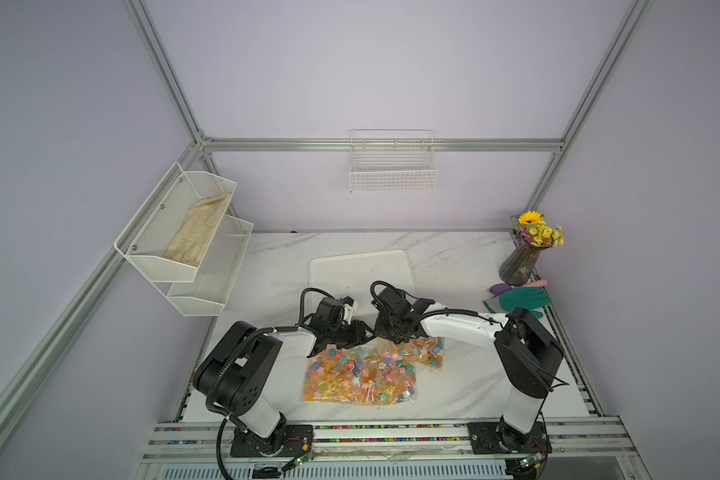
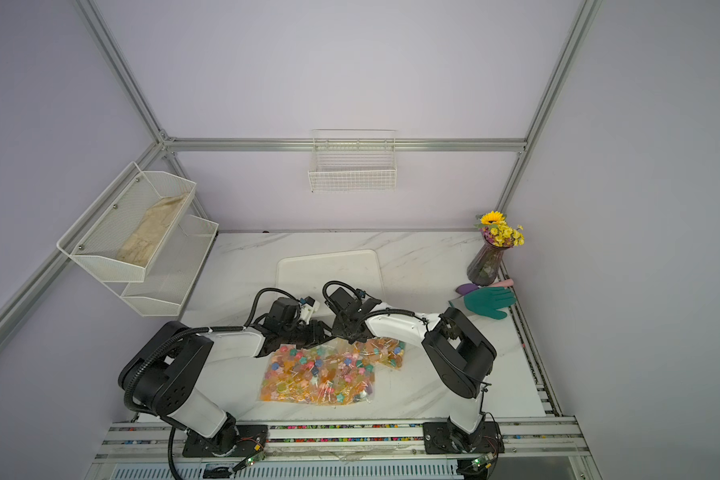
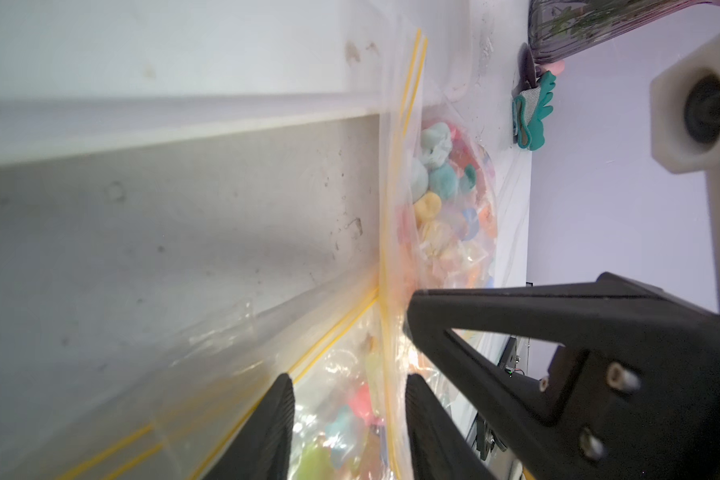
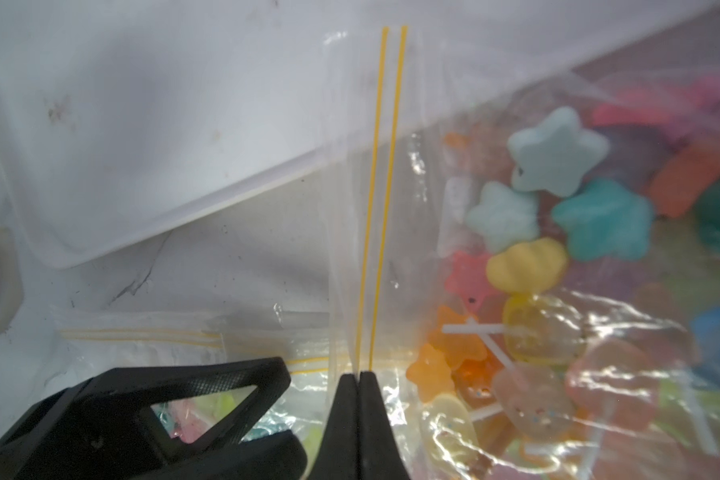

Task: Pour candies out of the ziploc bag
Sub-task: Open the ziploc bag at the center of the board.

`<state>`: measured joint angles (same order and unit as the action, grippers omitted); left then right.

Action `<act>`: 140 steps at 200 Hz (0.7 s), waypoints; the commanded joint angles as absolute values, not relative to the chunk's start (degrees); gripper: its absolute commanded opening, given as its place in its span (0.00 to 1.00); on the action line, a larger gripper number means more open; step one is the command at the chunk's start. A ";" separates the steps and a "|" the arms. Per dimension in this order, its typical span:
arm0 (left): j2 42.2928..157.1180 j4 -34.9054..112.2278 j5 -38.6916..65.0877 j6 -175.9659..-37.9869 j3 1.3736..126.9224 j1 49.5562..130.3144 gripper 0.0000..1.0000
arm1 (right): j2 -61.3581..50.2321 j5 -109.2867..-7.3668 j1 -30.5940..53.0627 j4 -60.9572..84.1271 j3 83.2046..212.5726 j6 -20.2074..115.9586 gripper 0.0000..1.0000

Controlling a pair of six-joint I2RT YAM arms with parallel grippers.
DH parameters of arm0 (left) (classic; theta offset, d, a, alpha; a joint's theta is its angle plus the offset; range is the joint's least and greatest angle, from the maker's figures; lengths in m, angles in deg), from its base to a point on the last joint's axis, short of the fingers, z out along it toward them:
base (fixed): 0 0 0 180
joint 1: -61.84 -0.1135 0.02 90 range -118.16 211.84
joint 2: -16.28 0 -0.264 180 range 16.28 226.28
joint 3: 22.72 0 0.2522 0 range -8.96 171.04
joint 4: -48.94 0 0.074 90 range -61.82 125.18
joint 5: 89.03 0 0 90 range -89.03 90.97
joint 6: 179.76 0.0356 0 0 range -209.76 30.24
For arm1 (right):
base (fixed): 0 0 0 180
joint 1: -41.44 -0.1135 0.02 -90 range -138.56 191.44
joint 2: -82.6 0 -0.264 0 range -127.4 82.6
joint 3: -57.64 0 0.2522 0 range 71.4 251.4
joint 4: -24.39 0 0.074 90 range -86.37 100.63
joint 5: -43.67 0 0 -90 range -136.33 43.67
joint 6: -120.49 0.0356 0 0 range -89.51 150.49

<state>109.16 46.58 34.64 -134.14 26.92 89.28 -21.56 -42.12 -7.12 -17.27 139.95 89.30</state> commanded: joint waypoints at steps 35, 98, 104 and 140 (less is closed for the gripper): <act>111.88 48.48 34.91 -133.26 33.91 90.34 0.45 | -21.55 -42.11 -7.44 -16.40 138.76 88.96 0.00; 115.76 48.66 34.04 -133.25 36.01 91.01 0.40 | -21.46 -42.58 -7.43 -14.42 137.93 88.96 0.00; 115.85 48.69 33.81 -133.22 36.04 91.00 0.38 | -21.53 -42.76 -7.49 -14.34 137.88 88.94 0.00; 116.14 48.65 33.58 -133.17 36.29 91.24 0.27 | -21.46 -42.81 -7.44 -14.16 137.56 88.96 0.00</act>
<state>115.82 47.21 33.59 -133.66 31.99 90.65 -21.56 -42.40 -7.12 -15.34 138.23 89.06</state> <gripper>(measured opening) 0.296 0.041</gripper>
